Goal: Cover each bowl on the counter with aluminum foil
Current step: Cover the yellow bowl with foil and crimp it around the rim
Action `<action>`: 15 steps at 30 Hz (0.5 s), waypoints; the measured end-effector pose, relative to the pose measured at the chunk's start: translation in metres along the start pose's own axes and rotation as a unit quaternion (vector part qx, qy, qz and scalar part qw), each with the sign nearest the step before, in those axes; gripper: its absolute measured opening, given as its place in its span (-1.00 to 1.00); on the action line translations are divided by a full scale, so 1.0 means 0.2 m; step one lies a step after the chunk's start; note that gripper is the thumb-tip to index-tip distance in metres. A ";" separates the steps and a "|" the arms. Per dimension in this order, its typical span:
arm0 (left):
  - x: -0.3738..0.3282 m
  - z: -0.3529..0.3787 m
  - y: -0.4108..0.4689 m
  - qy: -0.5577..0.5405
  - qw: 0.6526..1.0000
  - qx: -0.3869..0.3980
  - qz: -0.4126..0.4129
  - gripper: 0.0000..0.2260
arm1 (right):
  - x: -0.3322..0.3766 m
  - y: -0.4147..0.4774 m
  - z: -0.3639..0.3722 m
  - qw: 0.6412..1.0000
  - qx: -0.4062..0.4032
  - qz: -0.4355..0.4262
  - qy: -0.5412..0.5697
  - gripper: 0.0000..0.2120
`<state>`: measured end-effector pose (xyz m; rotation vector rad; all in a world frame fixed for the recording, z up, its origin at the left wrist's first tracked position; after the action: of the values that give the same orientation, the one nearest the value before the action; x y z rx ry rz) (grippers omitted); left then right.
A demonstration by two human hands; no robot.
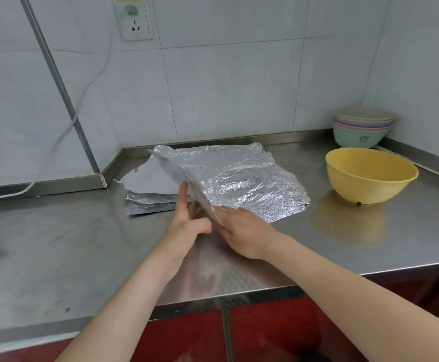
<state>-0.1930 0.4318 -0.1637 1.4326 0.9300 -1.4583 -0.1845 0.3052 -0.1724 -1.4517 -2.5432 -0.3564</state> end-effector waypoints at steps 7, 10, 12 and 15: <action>-0.09 -0.35 0.05 0.064 0.962 -0.259 0.062 -0.17 | -0.09 -0.12 -0.07 0.999 0.029 -0.035 0.024 -0.71; -0.12 -0.45 0.13 0.110 0.955 -0.271 0.050 -0.19 | -0.14 -0.17 -0.09 0.994 0.016 -0.032 0.104 -0.65; -0.11 -0.50 0.18 0.140 0.955 -0.260 0.023 -0.17 | -0.17 -0.22 -0.12 0.986 -0.005 -0.029 0.167 -0.65; -0.06 -0.51 0.25 0.115 0.971 -0.208 -0.010 -0.17 | -0.24 -0.29 -0.15 0.956 -0.028 -0.019 0.292 -0.59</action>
<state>-0.1105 0.5101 -0.1551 1.2920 1.3106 -1.0402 -0.2095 0.2282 -0.1638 -1.0994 -2.0915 -0.7429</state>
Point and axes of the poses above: each hand's wrist, its own y-axis towards the middle knuckle, its own z-axis out of the palm, x = y × z, the point moved 5 cm from there along y, towards the middle knuckle, and after that the axes turned 6 degrees about x, right-handed, at the moved point
